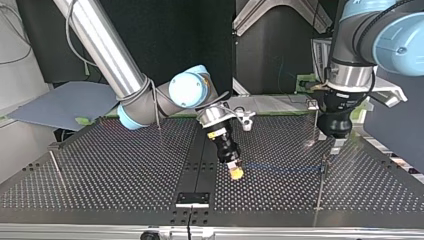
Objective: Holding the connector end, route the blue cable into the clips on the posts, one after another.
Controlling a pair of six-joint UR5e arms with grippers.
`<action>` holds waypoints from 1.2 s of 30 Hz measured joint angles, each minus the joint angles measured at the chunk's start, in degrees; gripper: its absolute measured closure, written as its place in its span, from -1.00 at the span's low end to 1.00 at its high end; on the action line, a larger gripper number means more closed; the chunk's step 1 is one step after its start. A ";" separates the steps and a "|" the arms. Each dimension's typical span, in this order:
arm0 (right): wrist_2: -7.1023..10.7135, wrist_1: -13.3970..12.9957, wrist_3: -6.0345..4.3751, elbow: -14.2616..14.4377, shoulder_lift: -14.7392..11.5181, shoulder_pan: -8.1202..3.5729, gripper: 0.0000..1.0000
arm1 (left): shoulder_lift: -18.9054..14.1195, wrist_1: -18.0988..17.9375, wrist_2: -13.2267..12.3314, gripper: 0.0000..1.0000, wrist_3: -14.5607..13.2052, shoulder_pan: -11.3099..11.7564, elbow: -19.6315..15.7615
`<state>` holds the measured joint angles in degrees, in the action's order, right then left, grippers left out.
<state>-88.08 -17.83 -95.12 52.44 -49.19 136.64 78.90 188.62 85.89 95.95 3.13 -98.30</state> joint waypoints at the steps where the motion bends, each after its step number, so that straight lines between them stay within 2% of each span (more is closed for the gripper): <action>1: -0.01 -0.01 0.00 -0.01 0.00 0.00 1.00 | 0.13 0.00 0.07 -0.97 -0.12 0.00 0.00; 24: 0.01 0.41 0.33 0.03 0.12 -0.10 1.00 | 0.75 -0.81 0.20 -0.97 -0.57 -0.02 -0.01; 30: 0.01 0.72 0.27 0.00 0.11 -0.25 1.00 | 3.07 -1.15 0.07 -0.97 -2.75 -1.24 1.05; 36: 0.08 1.78 0.38 0.00 0.09 -0.29 1.00 | 4.78 -1.27 -0.28 -0.97 -4.60 -3.07 3.76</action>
<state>-88.01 -16.06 -94.74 52.44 -49.10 136.36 83.68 187.35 85.61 91.34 0.06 -94.54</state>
